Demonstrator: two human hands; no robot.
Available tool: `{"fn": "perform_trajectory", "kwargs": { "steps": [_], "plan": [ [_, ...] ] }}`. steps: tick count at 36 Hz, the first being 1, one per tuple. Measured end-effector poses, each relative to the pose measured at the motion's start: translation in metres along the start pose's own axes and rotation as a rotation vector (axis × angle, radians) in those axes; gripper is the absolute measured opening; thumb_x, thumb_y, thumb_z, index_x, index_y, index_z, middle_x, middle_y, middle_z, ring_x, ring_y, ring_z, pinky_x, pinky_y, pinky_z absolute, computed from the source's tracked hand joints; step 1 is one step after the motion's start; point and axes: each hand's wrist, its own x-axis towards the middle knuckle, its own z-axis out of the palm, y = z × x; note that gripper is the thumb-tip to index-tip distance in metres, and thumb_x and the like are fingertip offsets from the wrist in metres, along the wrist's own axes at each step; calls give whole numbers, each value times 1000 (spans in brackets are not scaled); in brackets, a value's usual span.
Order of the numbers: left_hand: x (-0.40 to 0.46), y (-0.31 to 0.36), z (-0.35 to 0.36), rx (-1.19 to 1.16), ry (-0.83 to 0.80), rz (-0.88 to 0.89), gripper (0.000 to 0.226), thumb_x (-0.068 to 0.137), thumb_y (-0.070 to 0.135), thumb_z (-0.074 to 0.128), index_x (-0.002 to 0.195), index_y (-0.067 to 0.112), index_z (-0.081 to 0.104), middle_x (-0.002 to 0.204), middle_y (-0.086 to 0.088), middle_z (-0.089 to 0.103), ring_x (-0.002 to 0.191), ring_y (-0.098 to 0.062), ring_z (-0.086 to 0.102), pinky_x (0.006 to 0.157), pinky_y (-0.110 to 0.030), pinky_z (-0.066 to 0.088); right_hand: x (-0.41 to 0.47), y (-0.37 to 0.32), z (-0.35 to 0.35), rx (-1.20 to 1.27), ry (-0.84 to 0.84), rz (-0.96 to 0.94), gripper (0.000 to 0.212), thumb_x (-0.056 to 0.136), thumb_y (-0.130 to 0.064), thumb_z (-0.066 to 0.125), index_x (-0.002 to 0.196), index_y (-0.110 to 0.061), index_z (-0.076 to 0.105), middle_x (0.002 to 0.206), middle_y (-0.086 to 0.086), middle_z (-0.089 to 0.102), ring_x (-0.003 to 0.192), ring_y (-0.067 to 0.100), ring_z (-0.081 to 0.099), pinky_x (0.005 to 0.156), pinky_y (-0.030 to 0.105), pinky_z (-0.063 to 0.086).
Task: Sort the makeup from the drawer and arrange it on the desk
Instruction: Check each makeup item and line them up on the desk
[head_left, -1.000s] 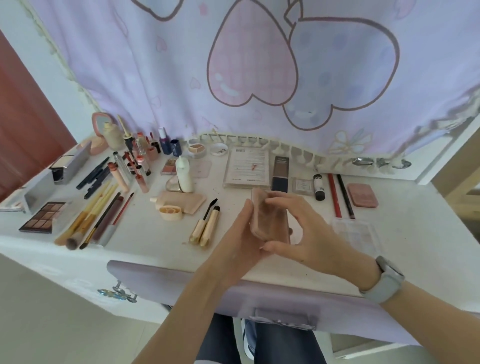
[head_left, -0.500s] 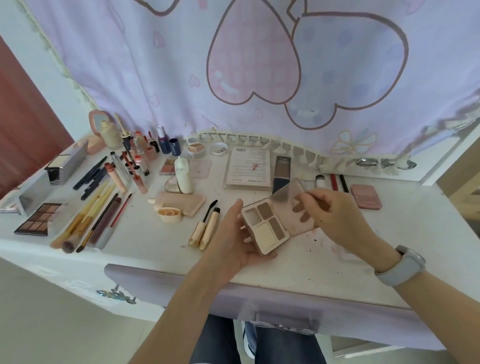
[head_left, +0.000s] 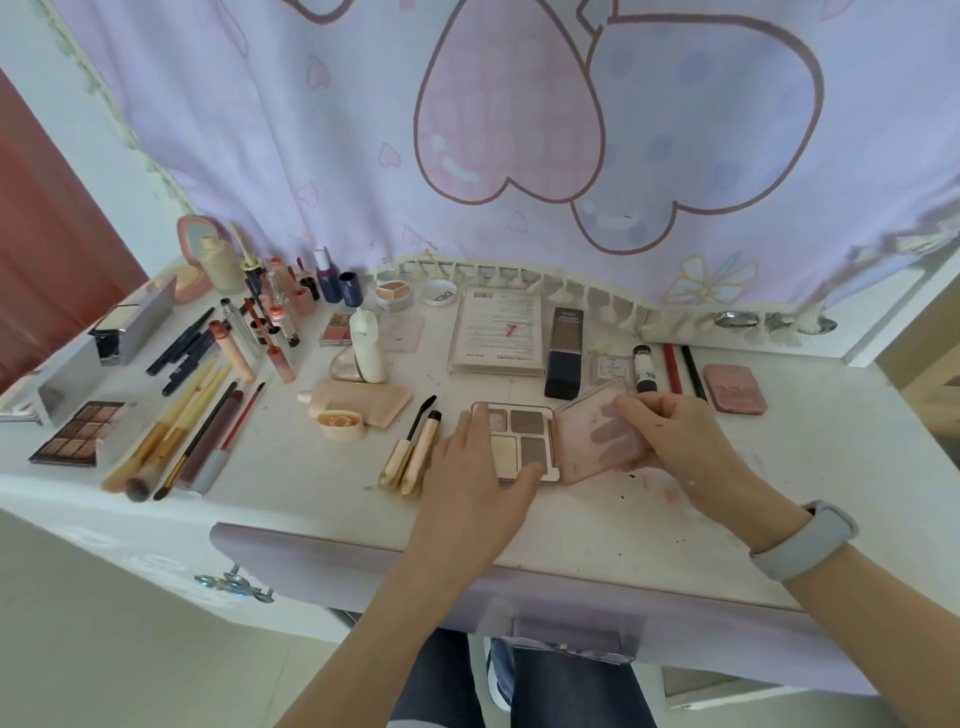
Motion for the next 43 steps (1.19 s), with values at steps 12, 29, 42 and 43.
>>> {"fn": "perform_trajectory", "kwargs": {
  "steps": [12, 29, 42, 43],
  "plan": [
    [16, -8, -4, 487, -105, 251, 89, 78, 56, 60, 146, 30, 9, 156, 7, 4, 141, -14, 3, 108, -43, 9, -11, -12, -2, -120, -190, 56, 16, 90, -26, 58, 98, -12, 60, 76, 7, 73, 55, 17, 65, 47, 20, 49],
    [34, -6, -22, 598, -419, 378, 90, 71, 62, 64, 144, 29, 22, 146, 9, 27, 135, -14, 21, 112, -48, 4, 64, -13, -19, -1074, -205, -581, 51, 89, -1, 43, 135, -23, 44, 135, 0, 47, 121, 16, 41, 99, 25, 33],
    [16, -18, -26, 545, -401, 378, 94, 70, 66, 61, 146, 30, 18, 148, 12, 24, 136, -9, 13, 112, -44, -3, 93, -13, 4, -1706, -341, -1064, 53, 87, -5, 50, 135, -23, 38, 144, -3, 37, 131, 21, 31, 94, 35, 33],
    [16, -18, -27, 532, -412, 372, 96, 70, 67, 60, 146, 30, 17, 149, 13, 23, 137, -8, 11, 112, -44, -4, 93, -14, 2, -1716, -338, -1082, 53, 86, -4, 51, 135, -22, 40, 143, -3, 40, 131, 22, 33, 94, 34, 32]
  ]
}}
